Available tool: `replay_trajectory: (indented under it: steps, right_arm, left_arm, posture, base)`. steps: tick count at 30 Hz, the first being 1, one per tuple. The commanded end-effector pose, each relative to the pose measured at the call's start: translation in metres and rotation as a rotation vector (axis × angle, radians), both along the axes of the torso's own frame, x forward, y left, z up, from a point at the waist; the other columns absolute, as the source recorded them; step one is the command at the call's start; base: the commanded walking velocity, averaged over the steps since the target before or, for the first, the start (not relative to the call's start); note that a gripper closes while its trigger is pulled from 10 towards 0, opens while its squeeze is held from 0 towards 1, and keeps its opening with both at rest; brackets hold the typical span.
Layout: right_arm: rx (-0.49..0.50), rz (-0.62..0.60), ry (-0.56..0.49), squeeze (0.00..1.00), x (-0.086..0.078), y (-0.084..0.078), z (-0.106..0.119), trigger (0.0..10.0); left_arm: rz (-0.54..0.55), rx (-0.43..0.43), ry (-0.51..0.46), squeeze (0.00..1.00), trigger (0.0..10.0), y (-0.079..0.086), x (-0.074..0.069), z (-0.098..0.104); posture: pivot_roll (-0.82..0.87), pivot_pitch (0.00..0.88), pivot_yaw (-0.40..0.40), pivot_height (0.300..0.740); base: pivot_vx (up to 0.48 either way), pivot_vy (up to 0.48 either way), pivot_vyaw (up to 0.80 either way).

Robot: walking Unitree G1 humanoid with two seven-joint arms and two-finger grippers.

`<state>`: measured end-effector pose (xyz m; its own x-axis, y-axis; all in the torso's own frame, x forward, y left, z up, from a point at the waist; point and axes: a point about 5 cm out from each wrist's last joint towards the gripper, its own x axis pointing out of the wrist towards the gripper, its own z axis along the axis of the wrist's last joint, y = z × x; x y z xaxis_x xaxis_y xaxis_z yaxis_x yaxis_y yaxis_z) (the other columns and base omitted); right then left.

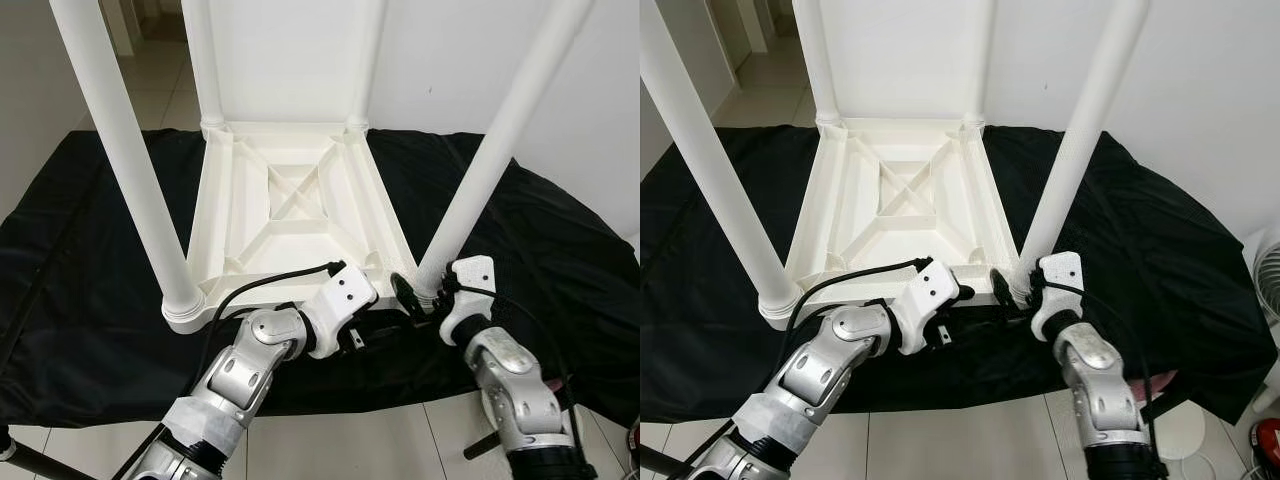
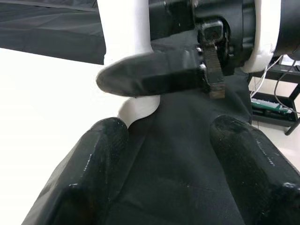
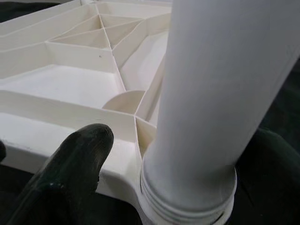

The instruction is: Building children table

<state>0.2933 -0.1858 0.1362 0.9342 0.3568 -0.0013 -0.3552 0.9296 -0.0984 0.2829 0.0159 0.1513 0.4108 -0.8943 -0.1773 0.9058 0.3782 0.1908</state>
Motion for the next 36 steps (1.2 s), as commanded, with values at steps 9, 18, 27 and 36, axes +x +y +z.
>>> replay_trajectory:
  steps: [9,18,27,36]
  right_arm:
    - [-0.080,0.093,0.002,0.00,0.020,-0.002,0.000,10.0]
    - [-0.165,0.187,0.021,0.00,0.035,0.009,-0.006,0.0]
    - [-0.171,0.184,0.058,0.00,0.031,0.001,-0.016,0.0]
    - [-0.063,0.077,0.034,0.00,0.033,0.005,-0.009,10.0]
  left_arm:
    - [0.004,0.018,0.000,0.00,10.0,-0.001,0.002,-0.001]
    - [0.007,0.016,-0.002,0.00,10.0,-0.001,0.003,0.001]
    - [0.014,0.012,0.003,0.00,10.0,-0.001,0.002,0.000]
    - [0.008,0.010,0.007,0.00,10.0,-0.003,0.002,0.000]
  posture:
    - [0.01,0.015,-0.011,0.740]
    - [0.02,0.026,-0.011,0.740]
    - [0.01,0.040,-0.011,0.740]
    - [0.00,0.046,-0.010,0.740]
  base:
    - [0.000,0.000,0.00]
    - [0.000,0.000,0.00]
    - [0.000,0.000,0.00]
    - [0.000,0.000,0.00]
